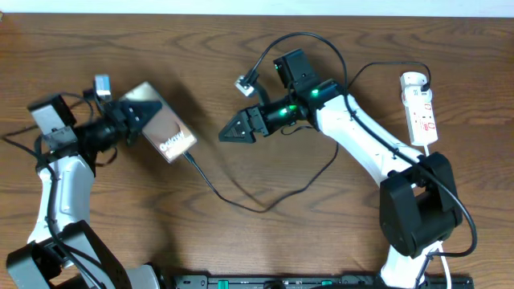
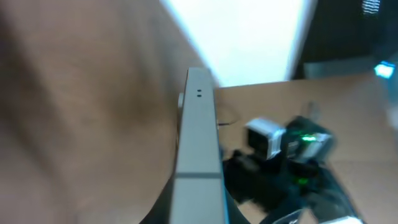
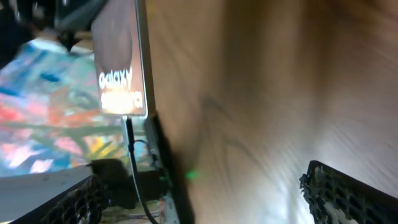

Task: Plug charger to phone and switch on socket

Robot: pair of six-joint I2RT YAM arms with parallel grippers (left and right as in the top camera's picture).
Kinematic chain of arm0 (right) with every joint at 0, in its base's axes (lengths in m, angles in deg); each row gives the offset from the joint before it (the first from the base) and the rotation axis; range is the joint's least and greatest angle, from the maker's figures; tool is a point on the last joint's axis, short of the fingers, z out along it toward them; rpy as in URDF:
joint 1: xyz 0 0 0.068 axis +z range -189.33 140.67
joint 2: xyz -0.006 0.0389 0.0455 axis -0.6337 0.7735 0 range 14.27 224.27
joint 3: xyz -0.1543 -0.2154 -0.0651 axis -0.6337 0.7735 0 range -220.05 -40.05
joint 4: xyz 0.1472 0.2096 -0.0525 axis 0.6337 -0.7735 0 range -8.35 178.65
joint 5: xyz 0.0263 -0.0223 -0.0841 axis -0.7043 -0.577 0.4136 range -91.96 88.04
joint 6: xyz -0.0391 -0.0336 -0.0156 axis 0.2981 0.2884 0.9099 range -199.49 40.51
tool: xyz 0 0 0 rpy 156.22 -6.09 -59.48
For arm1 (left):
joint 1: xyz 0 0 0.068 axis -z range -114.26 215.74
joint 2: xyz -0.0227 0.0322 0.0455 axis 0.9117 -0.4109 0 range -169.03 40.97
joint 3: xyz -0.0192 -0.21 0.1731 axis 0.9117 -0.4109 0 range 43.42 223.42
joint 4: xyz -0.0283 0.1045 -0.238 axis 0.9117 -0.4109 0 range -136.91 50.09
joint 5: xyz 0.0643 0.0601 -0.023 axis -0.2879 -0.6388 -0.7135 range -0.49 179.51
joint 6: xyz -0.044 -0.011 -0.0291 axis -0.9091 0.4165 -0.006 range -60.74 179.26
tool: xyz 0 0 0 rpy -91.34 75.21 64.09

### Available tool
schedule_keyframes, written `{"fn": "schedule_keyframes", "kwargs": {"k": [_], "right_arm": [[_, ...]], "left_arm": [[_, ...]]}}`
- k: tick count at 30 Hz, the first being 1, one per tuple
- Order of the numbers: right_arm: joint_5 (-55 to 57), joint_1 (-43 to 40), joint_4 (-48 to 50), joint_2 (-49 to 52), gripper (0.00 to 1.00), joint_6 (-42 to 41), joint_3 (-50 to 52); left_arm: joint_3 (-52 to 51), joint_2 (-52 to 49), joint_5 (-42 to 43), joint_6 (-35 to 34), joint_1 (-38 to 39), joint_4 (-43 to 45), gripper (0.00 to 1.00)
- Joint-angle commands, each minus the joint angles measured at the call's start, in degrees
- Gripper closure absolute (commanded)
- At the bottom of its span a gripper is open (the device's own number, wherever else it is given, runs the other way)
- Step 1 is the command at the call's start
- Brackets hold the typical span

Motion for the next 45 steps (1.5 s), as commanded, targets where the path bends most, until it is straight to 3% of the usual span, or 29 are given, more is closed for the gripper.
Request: {"fn": "schedule_keyframes", "kwargs": {"k": [1, 6, 9, 16, 27, 45], "right_arm": [[7.8, -2.2, -2.6, -0.3, 0.01, 0.3, -1.3], [17.7, -3.5, -6.9, -0.3, 0.01, 0.2, -1.8], [21.9, -4.1, -9.8, -0.4, 0.01, 0.1, -3.1], [31.6, -4.4, -20.0, -3.2, 0.01, -0.4, -11.4], [43.6, -4.4, -29.6, -13.2, 0.01, -0.7, -19.9], [44.3, -4.4, -31.4, -15.5, 0.01, -0.4, -19.8]], "left_arm": [[0.4, 0.3, -8.8, 17.2, 0.7, -9.4, 0.93], [0.3, 0.3, -22.5, 24.3, 3.0, -20.4, 0.93], [-0.5, 0.3, -29.2, 24.5, 5.0, -21.5, 0.93], [-3.6, -0.9, -35.7, 23.5, 9.6, -20.8, 0.93], [-5.0, -11.0, -35.8, 20.3, 11.1, -17.3, 0.93], [-5.0, -16.0, -35.0, 20.3, 11.1, -16.1, 0.92]]}}
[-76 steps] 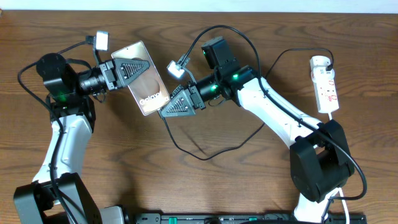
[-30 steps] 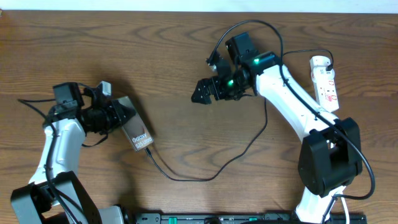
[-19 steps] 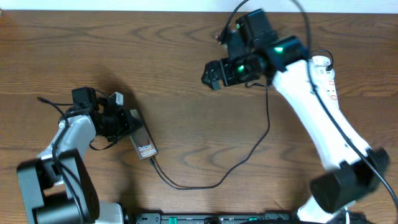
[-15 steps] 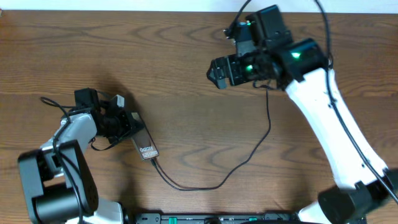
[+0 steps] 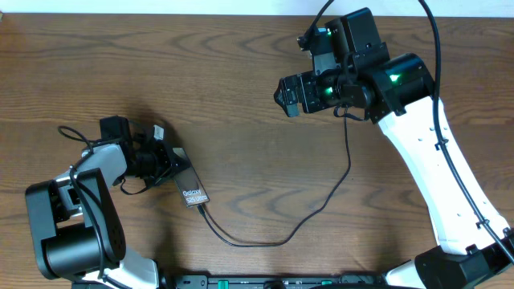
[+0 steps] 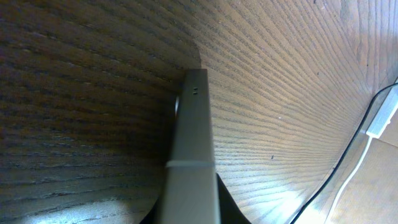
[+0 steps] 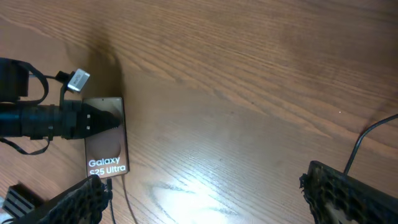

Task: Plug charger to phone and switch on socket
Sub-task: 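Lower the phone flat onto the table with the left gripper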

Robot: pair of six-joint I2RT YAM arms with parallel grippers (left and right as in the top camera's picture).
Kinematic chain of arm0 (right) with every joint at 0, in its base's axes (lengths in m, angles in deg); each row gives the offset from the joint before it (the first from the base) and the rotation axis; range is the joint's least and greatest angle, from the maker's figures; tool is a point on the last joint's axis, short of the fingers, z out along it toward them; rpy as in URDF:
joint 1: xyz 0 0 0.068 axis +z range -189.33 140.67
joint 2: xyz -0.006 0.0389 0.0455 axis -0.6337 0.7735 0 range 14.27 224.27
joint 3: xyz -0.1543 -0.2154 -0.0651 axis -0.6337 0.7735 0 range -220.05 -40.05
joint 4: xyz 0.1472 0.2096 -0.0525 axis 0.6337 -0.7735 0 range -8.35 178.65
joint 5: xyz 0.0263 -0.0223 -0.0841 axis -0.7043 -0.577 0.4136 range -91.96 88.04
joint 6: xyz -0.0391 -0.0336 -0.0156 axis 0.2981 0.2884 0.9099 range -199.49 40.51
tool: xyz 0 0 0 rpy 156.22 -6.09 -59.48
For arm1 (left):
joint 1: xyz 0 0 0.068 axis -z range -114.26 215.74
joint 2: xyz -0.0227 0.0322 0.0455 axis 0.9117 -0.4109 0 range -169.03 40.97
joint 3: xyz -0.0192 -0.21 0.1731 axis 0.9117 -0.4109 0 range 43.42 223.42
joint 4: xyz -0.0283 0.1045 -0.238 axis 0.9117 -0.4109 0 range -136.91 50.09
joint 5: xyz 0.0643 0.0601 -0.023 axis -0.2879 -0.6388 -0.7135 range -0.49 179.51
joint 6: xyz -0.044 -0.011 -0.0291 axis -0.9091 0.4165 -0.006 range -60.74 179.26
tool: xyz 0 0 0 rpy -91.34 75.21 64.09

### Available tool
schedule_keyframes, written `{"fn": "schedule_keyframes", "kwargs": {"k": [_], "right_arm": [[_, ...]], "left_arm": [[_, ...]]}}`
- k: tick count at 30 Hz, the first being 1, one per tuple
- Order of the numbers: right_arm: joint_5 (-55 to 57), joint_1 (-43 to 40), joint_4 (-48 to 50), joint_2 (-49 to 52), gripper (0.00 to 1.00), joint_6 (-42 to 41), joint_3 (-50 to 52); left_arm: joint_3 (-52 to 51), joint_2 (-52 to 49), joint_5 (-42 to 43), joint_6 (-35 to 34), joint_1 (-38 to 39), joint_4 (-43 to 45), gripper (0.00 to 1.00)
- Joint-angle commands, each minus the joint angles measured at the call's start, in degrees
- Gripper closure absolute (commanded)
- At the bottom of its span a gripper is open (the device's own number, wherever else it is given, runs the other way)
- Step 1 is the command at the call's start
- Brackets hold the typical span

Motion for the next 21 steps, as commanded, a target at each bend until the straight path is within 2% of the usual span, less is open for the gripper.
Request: {"fn": "schedule_keyframes", "kwargs": {"k": [1, 2, 9, 13, 18, 21], "right_arm": [[0.5, -0.5, -0.2, -0.1, 0.01, 0.1, -0.5], [0.5, -0.5, -0.2, -0.1, 0.01, 0.1, -0.5], [0.5, -0.4, -0.2, -0.1, 0.01, 0.1, -0.5], [0.5, -0.4, -0.2, -0.1, 0.01, 0.1, -0.5], [0.5, -0.4, -0.2, -0.1, 0.01, 0.1, -0.5], [0.5, -0.4, -0.2, -0.1, 0.01, 0.1, -0.5]], "left_arm": [[-0.2, -1.6, -2.7, 1.0, 0.2, 0.2, 0.92], [-0.2, -1.6, -2.7, 1.0, 0.2, 0.0, 0.91], [-0.2, -1.6, -2.7, 1.0, 0.2, -0.7, 0.65], [-0.2, -1.6, -2.7, 1.0, 0.2, -1.3, 0.61], [-0.2, -1.6, -2.7, 1.0, 0.2, -2.2, 0.36], [-0.2, -1.6, -2.7, 1.0, 0.2, -3.1, 0.29]]}}
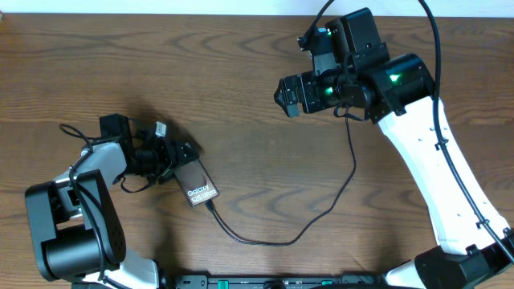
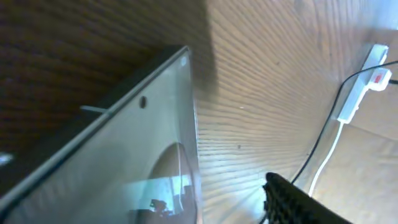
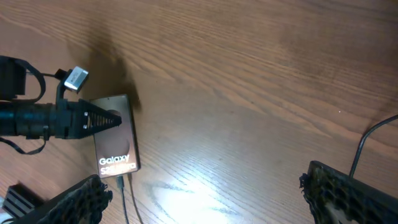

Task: Plug charger to phone and switch on socket
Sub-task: 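Lower the phone flat onto the table with the left gripper, then open the left gripper and release the phone on the table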

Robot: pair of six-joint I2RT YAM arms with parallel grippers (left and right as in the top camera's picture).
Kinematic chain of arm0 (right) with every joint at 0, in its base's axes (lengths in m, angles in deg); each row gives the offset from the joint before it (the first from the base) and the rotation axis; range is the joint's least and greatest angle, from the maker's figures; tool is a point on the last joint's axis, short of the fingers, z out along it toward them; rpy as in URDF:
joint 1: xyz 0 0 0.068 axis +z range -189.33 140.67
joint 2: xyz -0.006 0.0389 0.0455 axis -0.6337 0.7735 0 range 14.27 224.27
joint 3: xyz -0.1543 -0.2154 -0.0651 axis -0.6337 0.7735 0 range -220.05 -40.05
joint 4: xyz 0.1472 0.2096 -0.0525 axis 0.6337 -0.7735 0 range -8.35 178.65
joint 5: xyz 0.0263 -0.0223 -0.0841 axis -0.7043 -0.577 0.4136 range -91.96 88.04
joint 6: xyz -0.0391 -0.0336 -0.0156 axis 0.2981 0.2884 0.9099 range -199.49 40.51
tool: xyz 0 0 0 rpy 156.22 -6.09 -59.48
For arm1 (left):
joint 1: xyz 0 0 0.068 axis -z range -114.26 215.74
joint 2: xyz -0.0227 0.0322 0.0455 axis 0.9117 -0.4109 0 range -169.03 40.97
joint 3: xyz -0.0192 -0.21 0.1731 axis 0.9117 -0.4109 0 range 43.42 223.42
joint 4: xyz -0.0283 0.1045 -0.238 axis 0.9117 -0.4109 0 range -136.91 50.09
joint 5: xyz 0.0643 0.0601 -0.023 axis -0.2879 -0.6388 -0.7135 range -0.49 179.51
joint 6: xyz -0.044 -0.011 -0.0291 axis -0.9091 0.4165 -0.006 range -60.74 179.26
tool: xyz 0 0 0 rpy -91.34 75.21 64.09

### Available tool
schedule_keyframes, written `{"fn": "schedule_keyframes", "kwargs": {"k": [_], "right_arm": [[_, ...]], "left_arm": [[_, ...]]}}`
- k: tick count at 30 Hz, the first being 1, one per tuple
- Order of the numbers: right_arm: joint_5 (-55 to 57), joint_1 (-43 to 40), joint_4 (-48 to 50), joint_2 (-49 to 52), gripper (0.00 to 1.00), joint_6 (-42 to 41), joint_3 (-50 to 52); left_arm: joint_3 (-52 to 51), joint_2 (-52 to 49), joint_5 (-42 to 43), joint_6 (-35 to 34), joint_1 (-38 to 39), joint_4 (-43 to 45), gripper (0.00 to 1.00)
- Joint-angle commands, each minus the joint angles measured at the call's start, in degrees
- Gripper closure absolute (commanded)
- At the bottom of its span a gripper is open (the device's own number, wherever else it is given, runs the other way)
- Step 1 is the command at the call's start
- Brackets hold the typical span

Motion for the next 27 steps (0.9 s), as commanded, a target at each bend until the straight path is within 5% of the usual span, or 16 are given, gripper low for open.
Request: {"fn": "schedule_keyframes", "kwargs": {"k": [1, 9, 27], "right_arm": [[0.5, -0.4, -0.1, -0.1, 0.01, 0.1, -0.5], [0.4, -0.4, -0.1, -0.1, 0.01, 0.1, -0.5], [0.4, -0.4, -0.2, -0.1, 0.01, 0.1, -0.5]], "left_arm": [[-1.2, -1.8, -7.7, 0.3, 0.1, -1.4, 0.28], [-1.2, -1.8, -12.8, -1.0, 0.1, -4.2, 0.16], [-1.2, -1.8, -22.8, -9.4, 0.1, -7.3, 0.14]]}}
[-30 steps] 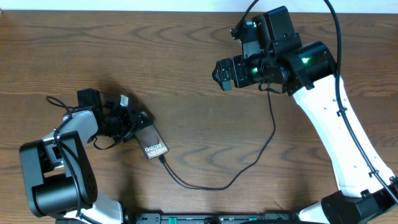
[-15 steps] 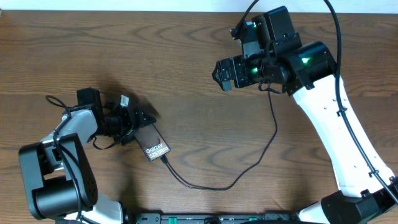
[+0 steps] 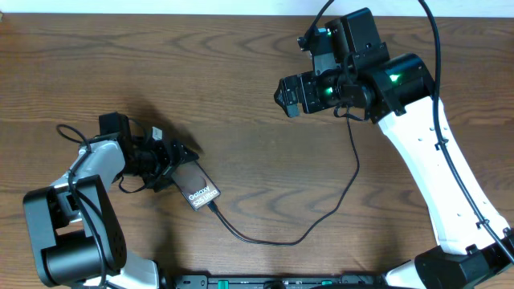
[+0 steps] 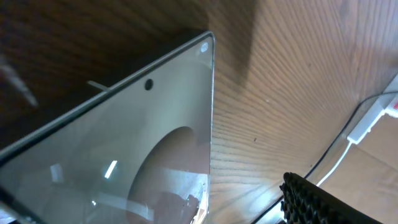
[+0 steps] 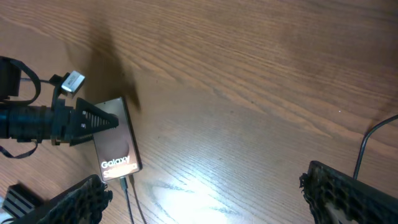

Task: Plug charger to phone and switch on socket
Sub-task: 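Open the left gripper and release the phone on the table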

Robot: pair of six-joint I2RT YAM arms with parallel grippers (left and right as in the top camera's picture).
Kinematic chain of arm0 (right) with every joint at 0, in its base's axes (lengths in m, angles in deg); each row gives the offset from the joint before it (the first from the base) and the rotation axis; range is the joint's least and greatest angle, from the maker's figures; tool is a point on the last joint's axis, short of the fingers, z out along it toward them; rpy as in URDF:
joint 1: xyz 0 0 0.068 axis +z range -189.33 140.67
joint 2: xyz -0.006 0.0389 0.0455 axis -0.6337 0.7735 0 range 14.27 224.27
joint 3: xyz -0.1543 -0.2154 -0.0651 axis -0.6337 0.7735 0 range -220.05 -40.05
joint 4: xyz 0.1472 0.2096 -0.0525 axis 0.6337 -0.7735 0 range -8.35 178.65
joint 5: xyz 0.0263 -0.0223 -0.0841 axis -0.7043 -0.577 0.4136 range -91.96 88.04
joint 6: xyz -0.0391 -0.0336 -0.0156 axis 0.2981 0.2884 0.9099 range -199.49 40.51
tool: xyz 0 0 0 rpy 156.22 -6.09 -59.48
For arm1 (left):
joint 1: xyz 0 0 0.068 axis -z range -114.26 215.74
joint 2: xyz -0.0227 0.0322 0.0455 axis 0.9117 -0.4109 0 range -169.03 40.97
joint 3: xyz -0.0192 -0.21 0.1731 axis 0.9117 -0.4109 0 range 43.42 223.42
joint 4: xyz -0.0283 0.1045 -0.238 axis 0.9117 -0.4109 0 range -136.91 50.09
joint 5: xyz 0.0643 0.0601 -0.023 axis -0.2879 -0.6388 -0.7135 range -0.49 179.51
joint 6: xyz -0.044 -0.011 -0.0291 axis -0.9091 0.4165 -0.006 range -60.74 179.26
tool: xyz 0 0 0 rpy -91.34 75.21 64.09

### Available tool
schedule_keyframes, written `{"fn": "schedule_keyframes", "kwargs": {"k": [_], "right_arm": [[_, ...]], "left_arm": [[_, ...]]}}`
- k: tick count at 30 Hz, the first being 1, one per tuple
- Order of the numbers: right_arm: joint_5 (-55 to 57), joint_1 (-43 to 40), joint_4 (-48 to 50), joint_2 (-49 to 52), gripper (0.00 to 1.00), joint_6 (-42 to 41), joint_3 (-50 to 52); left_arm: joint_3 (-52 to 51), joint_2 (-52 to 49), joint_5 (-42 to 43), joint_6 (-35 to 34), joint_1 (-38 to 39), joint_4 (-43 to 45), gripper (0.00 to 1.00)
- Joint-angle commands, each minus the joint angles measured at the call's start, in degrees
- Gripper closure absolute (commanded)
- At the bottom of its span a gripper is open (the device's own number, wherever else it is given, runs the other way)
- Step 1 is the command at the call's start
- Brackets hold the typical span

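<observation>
The phone (image 3: 198,189) lies flat on the wooden table, its screen up and showing "Galaxy" (image 5: 117,140); its glass fills the left wrist view (image 4: 124,143). The black charger cable (image 3: 273,239) is plugged into the phone's near end and loops right, then runs up behind the right arm. My left gripper (image 3: 178,158) is open at the phone's far end, with one of its fingers (image 4: 317,202) showing. Raised high at the back, my right gripper (image 3: 287,95) is open and empty, its fingers (image 5: 348,193) spread wide. The white socket strip (image 4: 365,126) shows only at the edge of the left wrist view.
The right arm (image 3: 418,144) spans the right side of the overhead view and hides the table under it. A black rail (image 3: 281,282) runs along the front edge. Loose wrist-camera wiring (image 3: 76,136) hangs by the left arm.
The phone has turned slightly on the table, and my open left gripper has shifted a little at its far end. The right arm has not moved.
At first my left gripper held the plugged-in phone off the table, with the open right gripper close by. Then the phone stood on its edge at the lower left, still gripped, and the right arm was raised at the back. Since then it lies flat, released.
</observation>
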Motion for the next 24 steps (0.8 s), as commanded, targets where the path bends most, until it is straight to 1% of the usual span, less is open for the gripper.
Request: {"fn": "schedule_keyframes", "kwargs": {"k": [1, 13, 20, 24], "right_arm": [[0.4, -0.4, -0.1, -0.1, 0.01, 0.1, -0.5], [0.4, -0.4, -0.1, -0.1, 0.01, 0.1, -0.5], [0.5, -0.4, -0.1, -0.1, 0.01, 0.1, -0.5], [0.5, -0.4, -0.1, -0.1, 0.01, 0.1, -0.5]], "left_arm": [[-2.8, -3.3, -17.3, -2.7, -0.2, -0.7, 0.14], [-2.8, -3.3, -22.3, -7.6, -0.2, -1.5, 0.14], [-2.8, -3.3, -22.6, -9.5, -0.2, -1.5, 0.14], [-2.8, -3.2, -23.1, -9.5, -0.2, -1.5, 0.14]]}}
